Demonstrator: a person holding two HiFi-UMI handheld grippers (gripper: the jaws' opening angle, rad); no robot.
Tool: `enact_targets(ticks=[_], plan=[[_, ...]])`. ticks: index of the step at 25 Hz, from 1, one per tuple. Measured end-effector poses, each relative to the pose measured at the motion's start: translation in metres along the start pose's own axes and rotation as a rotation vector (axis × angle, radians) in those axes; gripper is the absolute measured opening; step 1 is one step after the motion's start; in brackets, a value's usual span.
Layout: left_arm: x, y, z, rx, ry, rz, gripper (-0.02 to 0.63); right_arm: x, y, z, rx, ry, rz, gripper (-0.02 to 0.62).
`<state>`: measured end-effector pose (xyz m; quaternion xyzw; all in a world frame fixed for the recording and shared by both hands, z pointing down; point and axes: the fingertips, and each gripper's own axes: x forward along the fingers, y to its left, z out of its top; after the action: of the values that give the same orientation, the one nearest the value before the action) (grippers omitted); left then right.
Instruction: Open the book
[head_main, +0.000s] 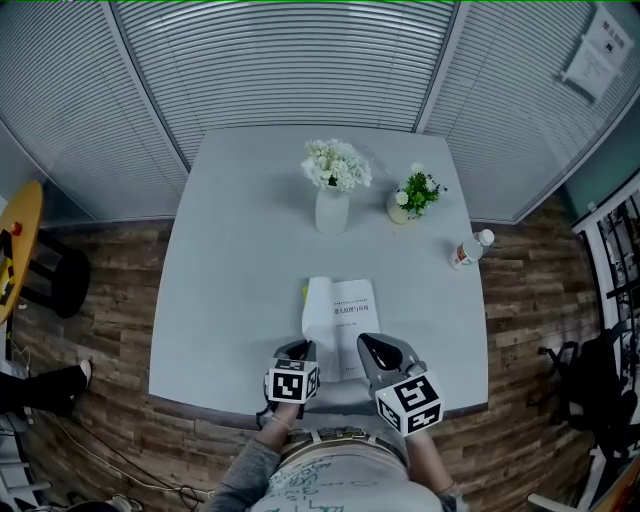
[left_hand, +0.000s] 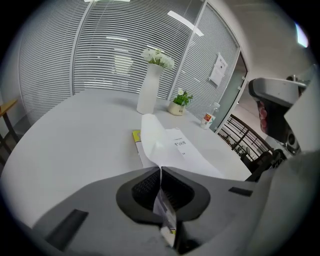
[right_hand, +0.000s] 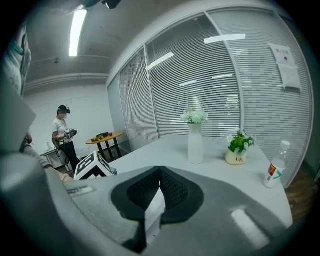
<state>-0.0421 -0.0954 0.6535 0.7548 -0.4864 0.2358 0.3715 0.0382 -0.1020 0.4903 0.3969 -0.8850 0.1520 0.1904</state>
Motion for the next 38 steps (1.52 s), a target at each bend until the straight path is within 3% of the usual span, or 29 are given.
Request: enact_targets(ticks=[28, 38], plan=[[-0.039, 0.076, -0.012, -0.046, -0.015, 0.057, 0.006, 0.048, 0.062, -0.001, -0.027, 0.053, 0.056, 0.002], [-0.047, 0.109, -0.021, -0.036, 0.011, 0.072, 0.006, 0.062, 0.079, 0.001, -0.019, 0.053, 0.036, 0.002]])
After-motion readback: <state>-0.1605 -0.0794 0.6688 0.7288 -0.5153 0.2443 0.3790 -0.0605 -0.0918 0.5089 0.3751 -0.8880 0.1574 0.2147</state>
